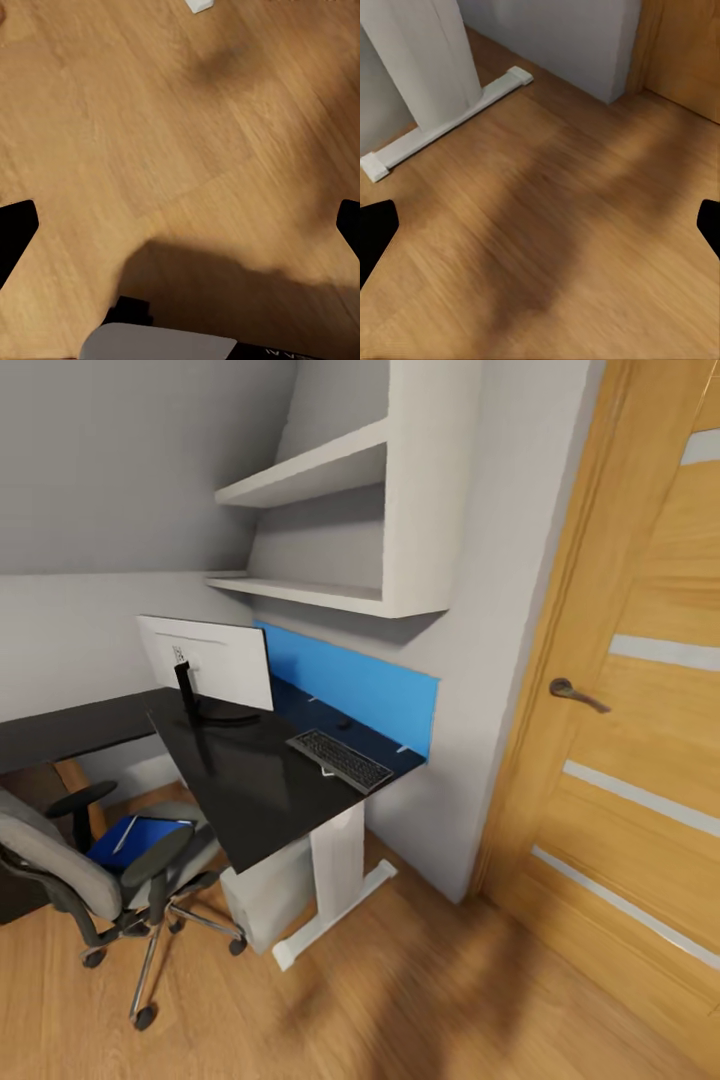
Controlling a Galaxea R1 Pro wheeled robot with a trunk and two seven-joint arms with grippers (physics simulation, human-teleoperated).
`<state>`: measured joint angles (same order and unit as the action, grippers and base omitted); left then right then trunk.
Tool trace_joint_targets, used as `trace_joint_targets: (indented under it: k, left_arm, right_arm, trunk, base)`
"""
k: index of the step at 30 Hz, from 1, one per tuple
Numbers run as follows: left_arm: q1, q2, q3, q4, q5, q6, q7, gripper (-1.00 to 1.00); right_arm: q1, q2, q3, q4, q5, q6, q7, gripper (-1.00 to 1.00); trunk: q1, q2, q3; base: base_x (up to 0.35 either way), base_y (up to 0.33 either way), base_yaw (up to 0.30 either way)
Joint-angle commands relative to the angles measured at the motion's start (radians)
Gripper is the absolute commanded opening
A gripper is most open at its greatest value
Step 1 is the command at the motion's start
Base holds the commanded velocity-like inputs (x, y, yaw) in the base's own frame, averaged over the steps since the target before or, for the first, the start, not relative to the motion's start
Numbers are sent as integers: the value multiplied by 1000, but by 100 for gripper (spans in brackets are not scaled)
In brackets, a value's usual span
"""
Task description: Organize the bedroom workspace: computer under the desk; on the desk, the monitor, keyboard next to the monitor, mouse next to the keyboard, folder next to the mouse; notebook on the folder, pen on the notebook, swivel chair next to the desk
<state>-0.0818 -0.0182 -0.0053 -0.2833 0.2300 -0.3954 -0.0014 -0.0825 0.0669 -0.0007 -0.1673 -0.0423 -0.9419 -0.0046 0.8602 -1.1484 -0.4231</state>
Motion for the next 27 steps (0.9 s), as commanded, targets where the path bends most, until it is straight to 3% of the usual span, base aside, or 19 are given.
trace_joint_targets:
  k: [1,27]
  left_arm:
    - [-1,0,-1,1,5,-3,0,100]
    - [-1,0,-1,1,4,-5,0,100]
  right_arm:
    - [0,0,1,0,-4,-3,0,100]
    - [0,0,2,1,-2,-3,0,100]
  trunk:
    - [0,-1,-1]
    - [0,-1,-1]
  base:
    - [0,0,287]
    - [0,0,288]
